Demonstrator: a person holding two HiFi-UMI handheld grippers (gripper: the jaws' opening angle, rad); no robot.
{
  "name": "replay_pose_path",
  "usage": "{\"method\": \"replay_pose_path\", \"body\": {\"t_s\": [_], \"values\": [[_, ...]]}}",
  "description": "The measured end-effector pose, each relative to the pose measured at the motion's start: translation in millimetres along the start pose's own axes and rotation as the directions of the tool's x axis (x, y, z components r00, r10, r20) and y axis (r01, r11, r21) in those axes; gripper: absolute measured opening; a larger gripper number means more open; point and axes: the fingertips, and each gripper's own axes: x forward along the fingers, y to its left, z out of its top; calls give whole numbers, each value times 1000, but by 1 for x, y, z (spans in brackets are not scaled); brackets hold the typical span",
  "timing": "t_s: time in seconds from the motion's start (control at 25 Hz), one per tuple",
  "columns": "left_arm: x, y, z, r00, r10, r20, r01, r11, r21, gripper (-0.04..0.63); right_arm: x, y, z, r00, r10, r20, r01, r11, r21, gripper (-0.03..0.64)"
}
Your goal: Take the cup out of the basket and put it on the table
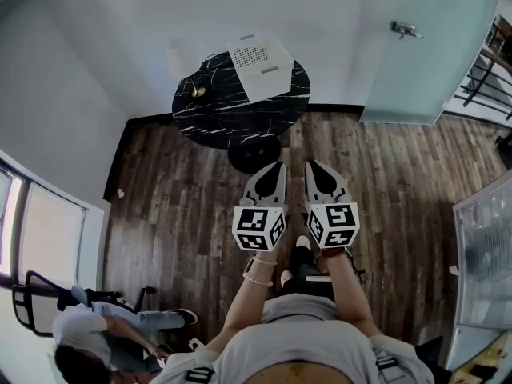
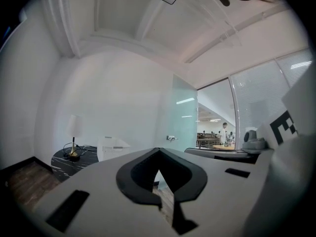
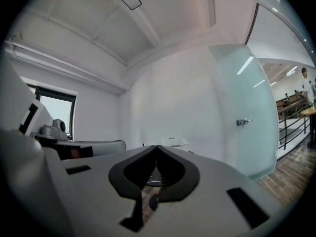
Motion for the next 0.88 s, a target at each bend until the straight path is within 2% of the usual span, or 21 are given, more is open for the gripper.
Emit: {"method": "replay_pose_path", "body": {"t_s": [0.52, 0.88], "values": [[83, 30, 1, 999, 25, -26, -25, 1000, -5, 6, 82, -40, 6, 999, 44, -17, -44, 999, 10, 8], [142, 43, 9, 997, 69, -30, -69, 998, 16, 6, 134, -75, 15, 996, 93, -13, -93, 995, 18, 8]]}}
